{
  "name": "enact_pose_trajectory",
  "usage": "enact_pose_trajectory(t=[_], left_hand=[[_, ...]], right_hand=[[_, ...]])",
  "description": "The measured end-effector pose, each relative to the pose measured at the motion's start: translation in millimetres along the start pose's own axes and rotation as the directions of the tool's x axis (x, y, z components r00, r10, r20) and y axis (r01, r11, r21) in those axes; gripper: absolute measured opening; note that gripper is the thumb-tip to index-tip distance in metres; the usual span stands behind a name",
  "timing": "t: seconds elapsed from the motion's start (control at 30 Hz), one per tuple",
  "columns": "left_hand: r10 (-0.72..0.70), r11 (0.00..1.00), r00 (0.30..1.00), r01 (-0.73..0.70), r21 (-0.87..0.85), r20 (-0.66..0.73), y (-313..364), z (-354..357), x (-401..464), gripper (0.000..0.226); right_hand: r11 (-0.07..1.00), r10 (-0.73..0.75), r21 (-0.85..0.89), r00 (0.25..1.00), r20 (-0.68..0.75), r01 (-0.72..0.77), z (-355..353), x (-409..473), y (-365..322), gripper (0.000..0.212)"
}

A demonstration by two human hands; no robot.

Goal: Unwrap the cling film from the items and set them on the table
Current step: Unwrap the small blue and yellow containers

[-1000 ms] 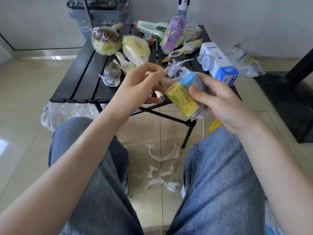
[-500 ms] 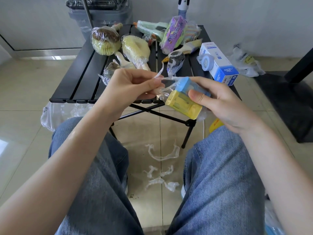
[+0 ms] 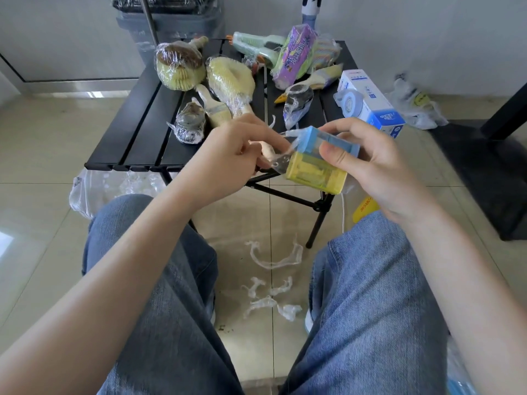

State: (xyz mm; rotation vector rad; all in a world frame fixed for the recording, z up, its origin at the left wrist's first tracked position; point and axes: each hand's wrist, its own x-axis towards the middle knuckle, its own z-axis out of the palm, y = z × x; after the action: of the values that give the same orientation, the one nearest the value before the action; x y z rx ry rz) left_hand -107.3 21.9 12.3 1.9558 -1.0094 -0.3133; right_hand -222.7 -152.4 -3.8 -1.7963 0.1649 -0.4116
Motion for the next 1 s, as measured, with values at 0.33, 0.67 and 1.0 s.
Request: enact_pose_trajectory(t=[0.33, 0.67, 1.0], left_hand=[[0.117, 0.993, 0.958, -0.114, 0.026, -0.261, -11.0, 6.8, 0.8, 0.039], [0.035, 0.928, 0.993, -0.075, -0.366, -0.116, -16.2, 11.2, -4.7, 0.031], [0.039, 0.99, 0.983, -0.063, -0.129, -0.177, -14.3, 11.2, -0.1, 0.034]], right_hand=[[0.987, -0.066, -0.151, 0.996, -0.063, 0.056, 2.6, 3.6, 2.9, 0.02], [0.982, -0.006, -0.187, 0.992, -0.127, -0.018, 8.1, 6.1, -4.2, 0.011], [0.98, 0.047, -0.188, 0.994, -0.095, -0.065, 8.4, 4.5, -5.1, 0.009]])
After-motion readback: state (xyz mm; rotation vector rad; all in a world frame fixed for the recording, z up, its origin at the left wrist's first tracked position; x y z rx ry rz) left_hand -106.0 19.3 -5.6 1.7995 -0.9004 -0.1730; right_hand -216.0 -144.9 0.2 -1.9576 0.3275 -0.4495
